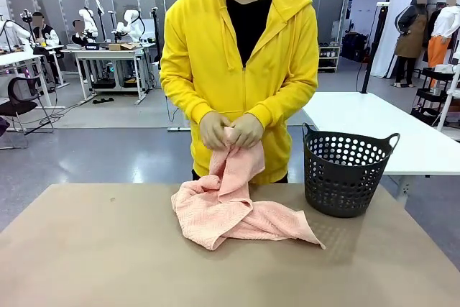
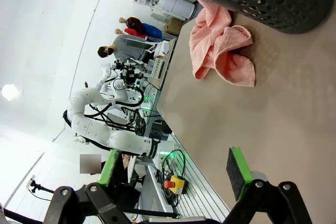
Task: Fold the towel.
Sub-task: Grab the top end of the 100 cm Hotel Towel extended by the human.
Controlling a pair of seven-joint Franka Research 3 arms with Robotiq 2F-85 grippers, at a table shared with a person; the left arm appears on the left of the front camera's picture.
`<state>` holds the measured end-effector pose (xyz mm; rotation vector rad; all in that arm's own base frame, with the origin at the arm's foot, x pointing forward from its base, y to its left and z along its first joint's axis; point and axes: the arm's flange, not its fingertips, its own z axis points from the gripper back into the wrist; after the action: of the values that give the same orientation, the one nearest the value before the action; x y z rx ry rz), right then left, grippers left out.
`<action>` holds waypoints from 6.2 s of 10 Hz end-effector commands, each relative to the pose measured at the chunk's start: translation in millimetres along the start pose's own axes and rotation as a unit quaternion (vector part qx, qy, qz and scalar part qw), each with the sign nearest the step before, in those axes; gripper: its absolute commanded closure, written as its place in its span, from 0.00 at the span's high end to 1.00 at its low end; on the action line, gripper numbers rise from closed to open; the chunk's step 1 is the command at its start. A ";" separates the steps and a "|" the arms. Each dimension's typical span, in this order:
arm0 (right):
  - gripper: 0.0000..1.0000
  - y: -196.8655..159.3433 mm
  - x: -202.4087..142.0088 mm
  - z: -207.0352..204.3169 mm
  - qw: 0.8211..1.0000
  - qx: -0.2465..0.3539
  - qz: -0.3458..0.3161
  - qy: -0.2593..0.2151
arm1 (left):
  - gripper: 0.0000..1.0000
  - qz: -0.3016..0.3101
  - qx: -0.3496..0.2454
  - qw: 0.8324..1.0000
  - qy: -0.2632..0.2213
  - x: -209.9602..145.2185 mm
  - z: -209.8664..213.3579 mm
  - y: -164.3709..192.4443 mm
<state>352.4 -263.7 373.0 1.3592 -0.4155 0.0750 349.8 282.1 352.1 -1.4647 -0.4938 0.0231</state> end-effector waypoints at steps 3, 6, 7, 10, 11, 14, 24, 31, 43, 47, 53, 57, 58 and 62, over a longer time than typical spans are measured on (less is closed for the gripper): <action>1.00 0.7 0.0 1.8 1.000 -0.001 0.001 -0.001 | 1.00 0.000 0.005 1.000 -0.003 0.1 1.5 0.1; 1.00 0.7 0.0 1.8 1.000 -0.001 0.001 -0.001 | 1.00 0.000 0.005 1.000 -0.003 0.1 1.5 0.1; 1.00 0.7 0.0 1.8 1.000 -0.001 0.001 -0.001 | 1.00 0.000 0.005 1.000 -0.003 0.1 1.5 0.1; 1.00 0.7 0.0 1.8 1.000 -0.001 0.001 -0.001 | 1.00 0.000 0.005 1.000 -0.003 0.1 1.5 0.1; 1.00 0.7 0.0 1.8 1.000 -0.001 0.001 -0.001 | 1.00 0.000 0.005 1.000 -0.003 0.1 1.5 0.1; 1.00 0.7 0.0 1.8 1.000 -0.001 0.001 -0.001 | 1.00 0.000 0.005 1.000 -0.003 0.1 1.5 0.1; 1.00 0.7 0.0 1.8 1.000 -0.001 0.001 -0.001 | 1.00 0.000 0.005 1.000 -0.003 0.1 1.5 0.1; 1.00 17.3 -4.7 5.7 0.999 -0.012 0.038 0.008 | 1.00 -0.107 0.013 0.994 0.035 -2.0 -6.8 -45.0; 1.00 288.2 -104.6 -142.3 0.815 -0.267 0.445 0.259 | 1.00 -0.564 0.242 0.735 0.289 -111.5 -192.3 -320.1; 1.00 297.3 -104.4 -168.7 0.799 -0.264 0.451 0.296 | 1.00 -0.596 0.230 0.711 0.294 -114.3 -228.9 -323.9; 1.00 301.0 -108.6 -167.4 0.792 -0.255 0.475 0.286 | 1.00 -0.601 0.213 0.707 0.306 -121.4 -223.6 -328.4; 1.00 396.9 -98.1 -239.8 0.656 -0.346 0.586 0.325 | 1.00 -0.660 0.284 0.610 0.334 -106.4 -306.2 -397.7; 1.00 419.6 -100.4 -259.5 0.621 -0.360 0.613 0.329 | 1.00 -0.673 0.294 0.590 0.334 -106.1 -323.9 -414.3; 1.00 469.8 -72.9 -329.5 0.569 -0.345 0.657 0.354 | 1.00 -0.693 0.318 0.525 0.378 -84.8 -393.8 -444.2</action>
<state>210.4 164.0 729.8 -0.1018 -0.6095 1.5197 265.7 -164.3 727.7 0.0448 -0.6939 -1.5054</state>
